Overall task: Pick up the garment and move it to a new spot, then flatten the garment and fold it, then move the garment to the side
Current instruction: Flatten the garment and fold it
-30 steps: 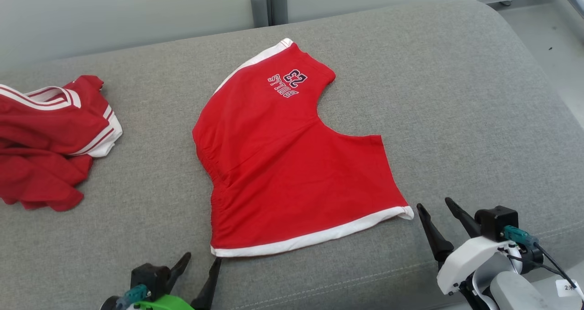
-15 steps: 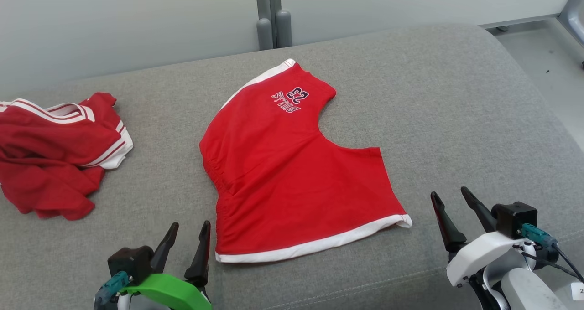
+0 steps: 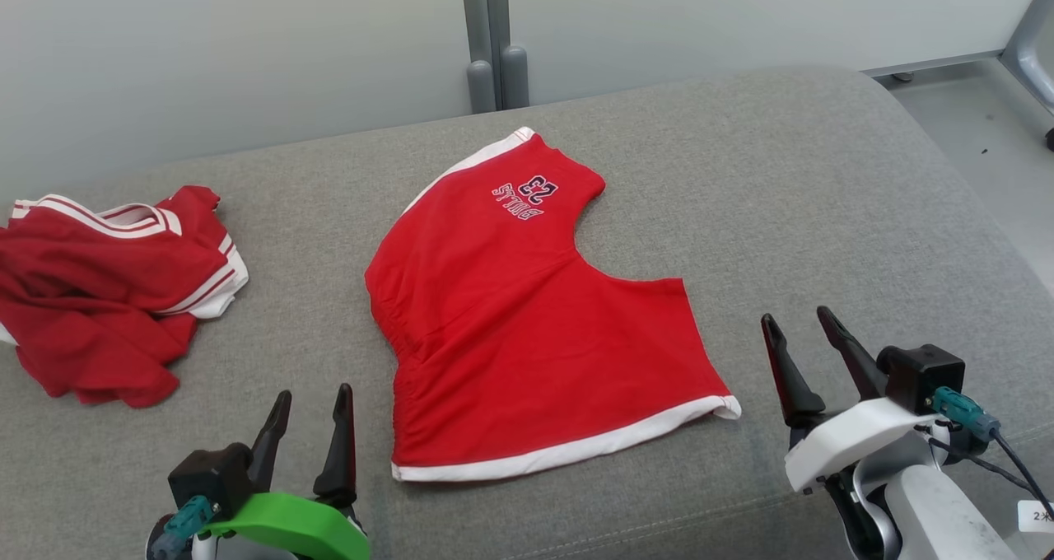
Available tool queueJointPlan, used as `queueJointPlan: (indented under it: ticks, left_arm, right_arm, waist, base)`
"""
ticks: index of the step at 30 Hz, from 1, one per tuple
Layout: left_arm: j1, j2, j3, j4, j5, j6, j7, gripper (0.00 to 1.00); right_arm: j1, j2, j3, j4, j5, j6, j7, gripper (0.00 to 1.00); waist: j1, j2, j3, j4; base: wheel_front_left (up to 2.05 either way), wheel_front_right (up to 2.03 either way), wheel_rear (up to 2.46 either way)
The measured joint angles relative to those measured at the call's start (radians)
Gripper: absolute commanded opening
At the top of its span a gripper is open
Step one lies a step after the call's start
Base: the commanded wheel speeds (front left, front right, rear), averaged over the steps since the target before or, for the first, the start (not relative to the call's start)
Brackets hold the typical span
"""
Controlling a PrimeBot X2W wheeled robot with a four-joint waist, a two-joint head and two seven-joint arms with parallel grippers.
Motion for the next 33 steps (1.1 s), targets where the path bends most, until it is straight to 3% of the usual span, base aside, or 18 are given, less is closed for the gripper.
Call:
queueJointPlan:
  ticks: [33]
  left_arm:
    - [0.111, -0.04, 0.1, -0.084, 0.092, 0.018, -0.003, 1.0]
  right_arm:
    - [-0.011, 0.022, -0.016, -0.056, -0.026, -0.008, 0.0, 1.0]
  waist:
    - [0.0, 0.0, -0.01, 0.009]
  base:
    - [0.0, 0.0, 0.0]
